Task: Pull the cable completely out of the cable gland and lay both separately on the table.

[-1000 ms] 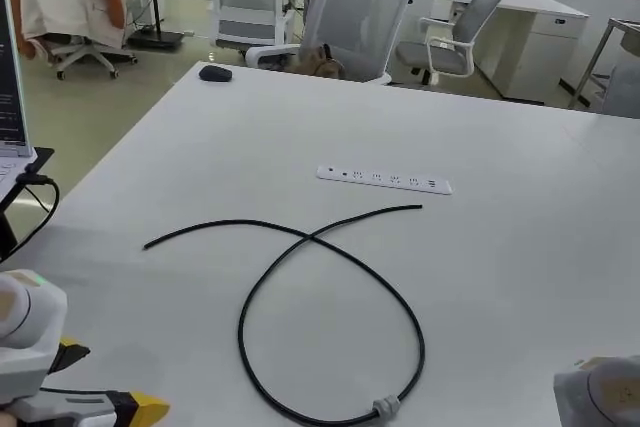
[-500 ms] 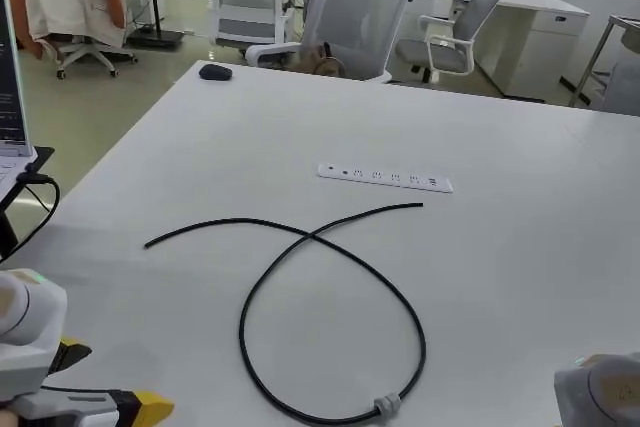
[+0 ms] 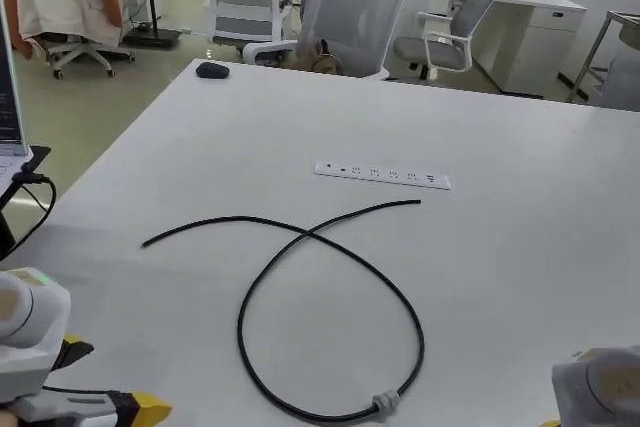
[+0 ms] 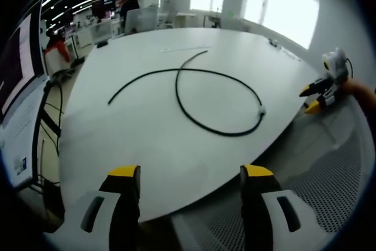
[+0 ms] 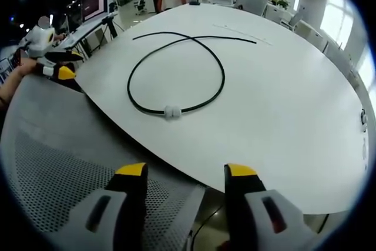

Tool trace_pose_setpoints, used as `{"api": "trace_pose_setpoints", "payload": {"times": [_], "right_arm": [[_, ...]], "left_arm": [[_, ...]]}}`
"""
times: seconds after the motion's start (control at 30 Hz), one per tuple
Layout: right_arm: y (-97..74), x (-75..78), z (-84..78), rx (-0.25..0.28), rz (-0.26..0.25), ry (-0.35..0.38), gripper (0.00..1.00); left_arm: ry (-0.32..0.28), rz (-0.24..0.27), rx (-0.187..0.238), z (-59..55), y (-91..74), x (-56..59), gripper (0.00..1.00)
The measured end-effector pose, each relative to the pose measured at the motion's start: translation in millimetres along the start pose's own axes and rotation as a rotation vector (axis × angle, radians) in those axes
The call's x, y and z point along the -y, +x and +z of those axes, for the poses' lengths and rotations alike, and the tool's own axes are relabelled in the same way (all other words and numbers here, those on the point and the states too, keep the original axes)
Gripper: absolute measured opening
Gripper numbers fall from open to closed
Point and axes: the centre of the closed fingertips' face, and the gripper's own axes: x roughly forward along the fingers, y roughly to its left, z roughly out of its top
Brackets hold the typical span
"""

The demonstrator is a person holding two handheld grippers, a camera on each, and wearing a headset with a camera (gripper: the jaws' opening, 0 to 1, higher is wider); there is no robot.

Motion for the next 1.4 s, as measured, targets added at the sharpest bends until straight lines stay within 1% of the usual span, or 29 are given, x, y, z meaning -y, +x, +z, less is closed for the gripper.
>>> {"api": "trace_pose_setpoints", "payload": {"times": [0.07, 0.1, 0.17, 0.2, 0.23, 0.27, 0.37, 0.4, 0.43, 0.47, 0.53, 0.57, 0.6, 0.63, 0.67, 0.77, 0.87, 0.9, 0.93, 1.0, 1.07, 1.1, 1.13, 1.17, 1.23, 1.27, 1.3, 1.33, 1.4], "right_arm": [[0.1, 1.6, 0.6, -0.002, -0.006, -0.005, 0.56], [0.3, 0.9, 1.8, 0.003, 0.000, -0.008, 0.56], [0.5, -0.8, 2.1, 0.005, 0.009, -0.007, 0.55], [0.3, -0.7, 1.9, 0.006, 0.009, -0.004, 0.55], [0.0, -0.4, 2.3, 0.009, 0.009, -0.001, 0.55], [-0.1, -0.2, 3.5, 0.017, 0.011, 0.006, 0.55], [0.1, -1.6, 4.8, 0.026, 0.022, 0.010, 0.55], [0.2, -2.0, 5.0, 0.026, 0.024, 0.012, 0.55], [0.2, -2.2, 5.5, 0.029, 0.025, 0.012, 0.55], [0.1, -2.0, 6.0, 0.032, 0.024, 0.014, 0.54], [-0.2, -2.1, 6.9, 0.037, 0.023, 0.014, 0.55], [-0.2, -1.9, 6.8, 0.037, 0.022, 0.014, 0.55], [-0.2, -2.0, 6.9, 0.037, 0.022, 0.013, 0.55], [-0.2, -2.0, 7.2, 0.038, 0.021, 0.012, 0.55], [-0.2, -1.9, 7.4, 0.039, 0.020, 0.010, 0.55], [-0.2, -0.6, 6.5, 0.033, 0.014, 0.004, 0.55], [0.7, -1.6, 6.4, 0.024, 0.017, -0.015, 0.55], [1.0, -2.2, 6.2, 0.020, 0.018, -0.023, 0.55], [1.2, -2.8, 5.9, 0.015, 0.019, -0.032, 0.55], [1.2, -2.5, 5.3, 0.011, 0.017, -0.039, 0.55], [1.1, -2.6, 5.4, 0.014, 0.019, -0.035, 0.53], [1.1, -3.4, 5.9, 0.017, 0.024, -0.032, 0.52], [1.1, -4.6, 6.5, 0.021, 0.031, -0.031, 0.51], [0.9, -4.4, 6.2, 0.021, 0.031, -0.030, 0.50], [0.6, -2.9, 5.2, 0.017, 0.023, -0.028, 0.50], [0.5, -2.7, 5.0, 0.017, 0.023, -0.027, 0.50], [0.5, -2.7, 4.9, 0.018, 0.023, -0.024, 0.49], [0.4, -3.1, 4.8, 0.018, 0.024, -0.021, 0.49], [0.6, -3.1, 3.8, 0.015, 0.026, -0.022, 0.47]], "left_arm": [[0.027, -0.004, -0.005, 1.8, 0.3, 2.5, 0.70], [0.056, -0.008, -0.013, 1.8, 0.7, 4.8, 0.70], [0.150, -0.003, -0.062, -2.2, -0.2, 7.1, 0.68], [0.176, 0.007, -0.073, -2.2, -1.0, 7.5, 0.66], [0.213, 0.005, -0.077, -0.2, -1.9, 10.4, 0.65], [0.218, 0.001, -0.078, 0.7, -2.1, 12.2, 0.64], [0.270, -0.046, -0.076, 12.0, -1.5, 26.0, 0.56], [0.300, -0.059, -0.075, 16.5, -1.2, 29.7, 0.54], [0.337, -0.070, -0.072, 24.8, -0.5, 35.1, 0.52], [0.347, -0.072, -0.069, 31.0, 0.8, 38.3, 0.50], [0.354, -0.126, -0.031, 48.7, 8.2, 55.7, 0.50], [0.360, -0.152, -0.023, 54.1, 11.4, 63.2, 0.49], [0.373, -0.189, -0.011, 61.9, 16.7, 75.0, 0.49], [0.376, -0.209, -0.011, 65.3, 20.4, 82.5, 0.49], [0.399, -0.243, -0.015, 69.8, 26.5, 94.4, 0.50], [0.462, -0.303, -0.028, 77.4, 41.7, 120.9, 0.49], [0.495, -0.367, -0.069, 76.4, 55.4, 146.6, 0.50], [0.511, -0.395, -0.068, 77.9, 61.3, 157.2, 0.51], [0.516, -0.405, -0.062, 79.8, 64.6, 162.8, 0.51], [0.522, -0.437, -0.072, 81.6, 75.1, 175.3, 0.51], [0.538, -0.456, -0.087, 81.6, 85.8, 183.4, 0.48], [0.543, -0.459, -0.093, 82.7, 94.9, 187.5, 0.44], [0.546, -0.467, -0.103, 81.7, 101.5, 190.0, 0.38], [0.537, -0.473, -0.133, 78.5, 110.7, 193.0, 0.34], [0.535, -0.476, -0.139, 77.2, 128.6, 198.9, 0.33], [0.521, -0.473, -0.149, 75.6, 135.3, 200.9, 0.33], [0.519, -0.472, -0.160, 72.8, 142.3, 203.3, 0.33], [0.526, -0.473, -0.184, 67.1, 150.1, 206.5, 0.33], [0.533, -0.458, -0.210, 59.8, 164.0, 208.6, 0.33]]}}
